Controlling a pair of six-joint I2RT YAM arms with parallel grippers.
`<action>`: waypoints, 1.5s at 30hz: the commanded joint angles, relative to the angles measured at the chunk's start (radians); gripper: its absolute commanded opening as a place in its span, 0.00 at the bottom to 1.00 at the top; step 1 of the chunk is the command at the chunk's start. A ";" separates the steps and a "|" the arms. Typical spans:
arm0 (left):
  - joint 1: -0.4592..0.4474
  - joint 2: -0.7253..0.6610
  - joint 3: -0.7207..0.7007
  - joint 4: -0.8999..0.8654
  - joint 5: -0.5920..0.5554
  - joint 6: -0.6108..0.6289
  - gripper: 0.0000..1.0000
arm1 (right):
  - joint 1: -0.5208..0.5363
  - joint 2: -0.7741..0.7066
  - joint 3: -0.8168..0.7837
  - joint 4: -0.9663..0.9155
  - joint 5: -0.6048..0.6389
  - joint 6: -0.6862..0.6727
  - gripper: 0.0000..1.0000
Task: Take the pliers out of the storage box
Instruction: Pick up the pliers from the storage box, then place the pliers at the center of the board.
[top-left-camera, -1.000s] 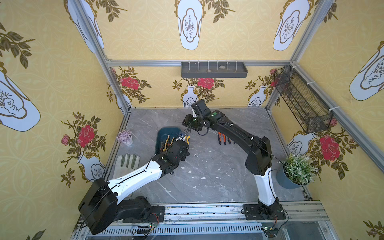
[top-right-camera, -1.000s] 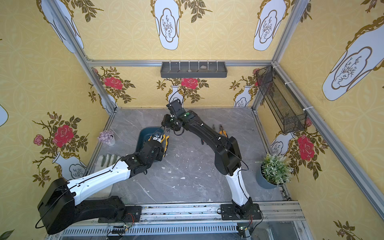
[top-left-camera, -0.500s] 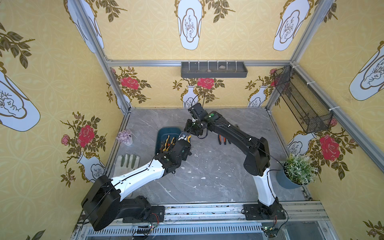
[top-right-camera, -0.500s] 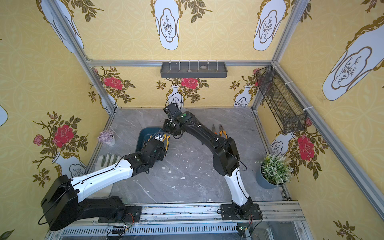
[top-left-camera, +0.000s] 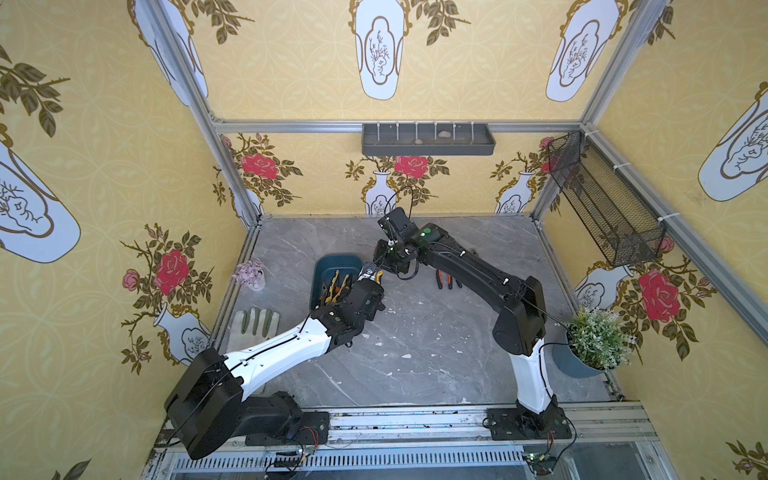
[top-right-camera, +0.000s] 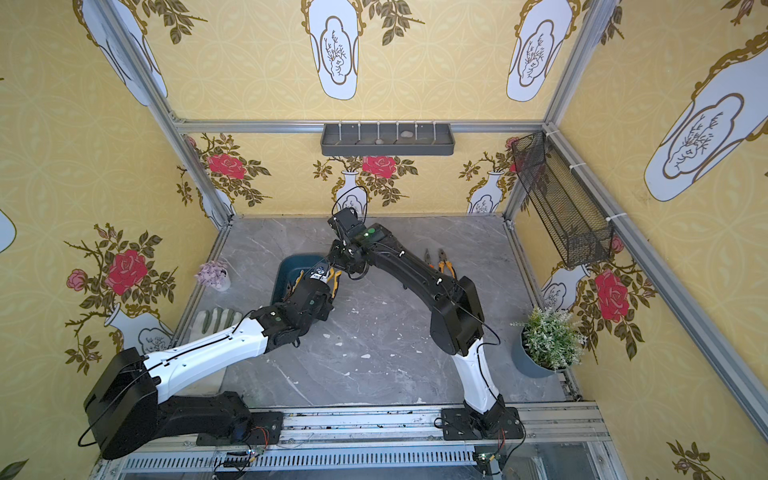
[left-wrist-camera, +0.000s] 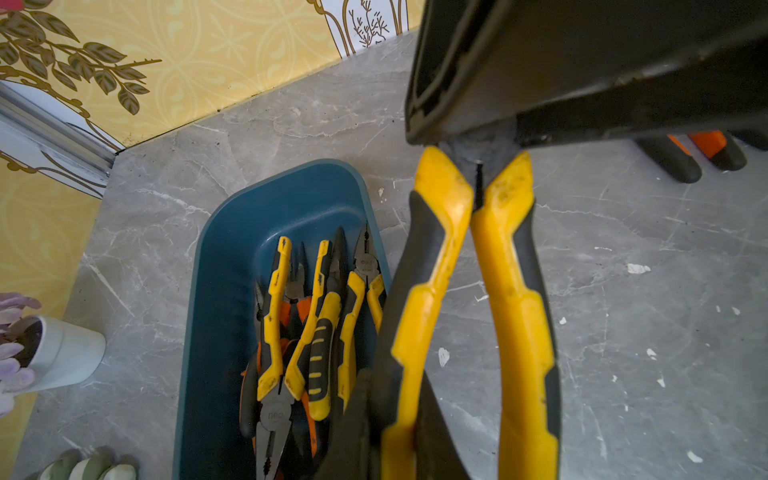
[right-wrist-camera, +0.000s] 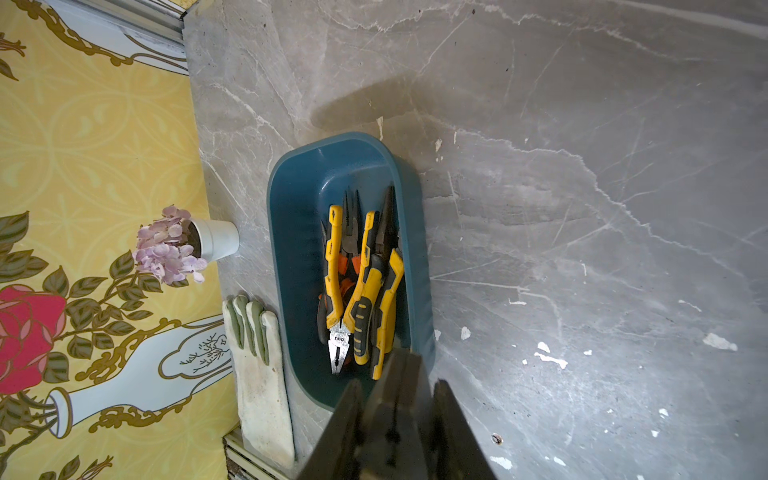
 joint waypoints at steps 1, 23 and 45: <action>0.000 0.008 0.012 0.036 0.002 0.002 0.00 | 0.004 0.011 0.003 -0.018 -0.031 -0.013 0.00; 0.000 -0.051 -0.053 0.083 0.004 -0.006 0.63 | -0.255 -0.093 -0.110 -0.135 0.073 -0.324 0.00; 0.039 0.003 -0.013 0.054 0.052 -0.027 0.62 | -0.386 0.347 0.244 -0.148 -0.006 -0.593 0.05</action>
